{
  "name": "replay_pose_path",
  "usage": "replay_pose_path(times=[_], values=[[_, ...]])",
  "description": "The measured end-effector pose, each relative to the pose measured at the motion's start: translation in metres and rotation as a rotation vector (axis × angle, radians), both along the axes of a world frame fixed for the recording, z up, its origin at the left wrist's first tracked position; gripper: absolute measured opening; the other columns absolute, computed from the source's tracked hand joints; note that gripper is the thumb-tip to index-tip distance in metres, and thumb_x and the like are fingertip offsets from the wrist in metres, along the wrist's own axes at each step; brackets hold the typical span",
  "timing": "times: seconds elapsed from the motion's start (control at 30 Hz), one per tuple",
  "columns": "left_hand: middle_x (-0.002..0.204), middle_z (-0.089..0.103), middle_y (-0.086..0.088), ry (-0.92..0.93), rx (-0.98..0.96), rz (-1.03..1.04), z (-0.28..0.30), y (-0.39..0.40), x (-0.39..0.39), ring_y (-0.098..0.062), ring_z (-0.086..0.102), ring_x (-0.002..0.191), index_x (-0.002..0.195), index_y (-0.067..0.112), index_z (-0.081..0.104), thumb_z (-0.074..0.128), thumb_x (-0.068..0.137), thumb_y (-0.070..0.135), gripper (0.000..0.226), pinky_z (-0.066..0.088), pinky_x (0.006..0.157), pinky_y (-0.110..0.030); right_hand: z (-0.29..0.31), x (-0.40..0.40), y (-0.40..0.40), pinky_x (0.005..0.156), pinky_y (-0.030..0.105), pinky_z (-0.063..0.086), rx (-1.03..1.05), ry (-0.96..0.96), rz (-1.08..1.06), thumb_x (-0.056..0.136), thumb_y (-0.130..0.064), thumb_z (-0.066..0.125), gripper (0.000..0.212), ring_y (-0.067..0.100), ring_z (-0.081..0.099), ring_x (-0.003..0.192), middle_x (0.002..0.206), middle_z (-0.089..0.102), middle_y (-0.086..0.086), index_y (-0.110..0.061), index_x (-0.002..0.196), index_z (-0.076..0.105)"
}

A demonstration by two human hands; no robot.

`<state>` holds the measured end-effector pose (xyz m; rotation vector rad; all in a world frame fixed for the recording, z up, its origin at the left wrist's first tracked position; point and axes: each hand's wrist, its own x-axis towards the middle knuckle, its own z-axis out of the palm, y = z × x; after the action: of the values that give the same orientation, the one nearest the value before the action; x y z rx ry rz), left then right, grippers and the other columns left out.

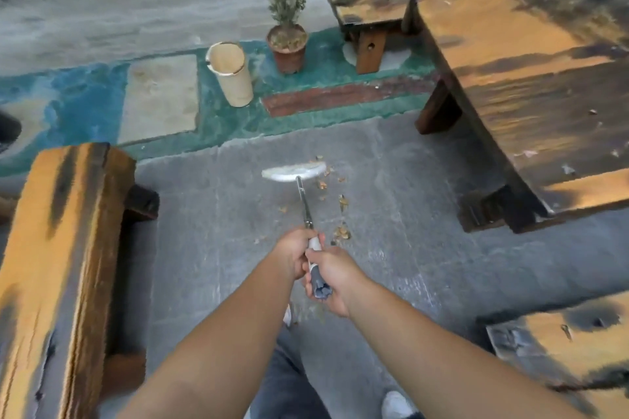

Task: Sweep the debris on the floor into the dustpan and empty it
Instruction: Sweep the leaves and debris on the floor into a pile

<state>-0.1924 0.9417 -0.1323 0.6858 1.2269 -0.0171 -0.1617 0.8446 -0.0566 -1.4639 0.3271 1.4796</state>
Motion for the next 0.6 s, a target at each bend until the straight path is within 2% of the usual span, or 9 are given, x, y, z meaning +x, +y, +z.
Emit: replay_pose_path(times=[0.17,0.3,0.37,0.43,0.5,0.53,0.6], values=[[0.066,0.059,-0.007,-0.006,-0.026,-0.095,-0.083,0.139,0.082,-0.012,0.059,0.043,0.086,0.009,0.049,0.04,0.098,0.006,0.015,0.048,0.042,-0.021,-0.091,0.062,0.135,0.04,0.022,0.033,0.012,-0.083,-0.136,0.098,-0.014,0.047,0.02,0.018,0.043,0.041,0.053,0.052,0.006,-0.011,0.08,0.054],[0.06,0.055,-0.004,0.024,0.058,-0.267,-0.154,0.232,0.142,-0.012,0.055,0.044,0.08,0.007,0.055,0.047,0.092,-0.001,0.017,0.045,0.041,-0.02,-0.168,0.111,0.227,0.04,0.024,0.034,0.01,-0.13,-0.195,0.099,-0.021,0.045,0.025,0.018,0.046,0.04,0.049,0.055,0.005,-0.008,0.081,0.056],[0.057,0.055,-0.004,0.082,0.073,-0.384,-0.192,0.266,0.167,-0.015,0.05,0.042,0.081,0.01,0.057,0.049,0.092,0.009,0.013,0.041,0.039,-0.022,-0.202,0.134,0.26,0.042,0.027,0.036,0.03,-0.08,-0.271,0.098,-0.018,0.044,0.023,0.018,0.049,0.04,0.05,0.056,0.005,-0.005,0.084,0.056],[0.052,0.053,-0.006,0.108,0.001,-0.501,-0.219,0.284,0.182,-0.017,0.046,0.033,0.085,0.011,0.055,0.046,0.093,0.018,0.013,0.037,0.034,-0.019,-0.228,0.15,0.281,0.043,0.023,0.044,0.065,0.055,-0.376,0.098,-0.016,0.045,0.014,0.016,0.056,0.04,0.054,0.058,0.006,-0.006,0.094,0.054],[0.041,0.051,-0.006,0.086,-0.051,-0.473,-0.236,0.292,0.195,-0.017,0.047,0.027,0.076,0.009,0.052,0.044,0.095,0.016,0.021,0.039,0.032,-0.016,-0.25,0.162,0.292,0.045,0.022,0.05,0.098,0.178,-0.501,0.1,-0.02,0.047,0.012,0.013,0.06,0.041,0.061,0.059,0.007,-0.012,0.097,0.055],[0.041,0.054,-0.005,0.077,-0.04,-0.457,-0.243,0.294,0.199,-0.016,0.052,0.031,0.072,0.009,0.052,0.046,0.093,0.013,0.023,0.044,0.036,-0.016,-0.261,0.165,0.296,0.042,0.022,0.05,0.106,0.231,-0.566,0.1,-0.02,0.048,0.009,0.012,0.059,0.044,0.065,0.059,0.007,-0.016,0.098,0.056],[0.057,0.065,-0.005,0.066,0.033,-0.455,-0.261,0.295,0.205,-0.02,0.062,0.052,0.076,0.009,0.059,0.053,0.08,0.012,0.008,0.053,0.057,-0.025,-0.28,0.165,0.298,0.037,0.018,0.048,0.1,0.277,-0.648,0.1,-0.019,0.049,0.014,0.011,0.056,0.051,0.07,0.059,0.006,-0.026,0.107,0.058]])
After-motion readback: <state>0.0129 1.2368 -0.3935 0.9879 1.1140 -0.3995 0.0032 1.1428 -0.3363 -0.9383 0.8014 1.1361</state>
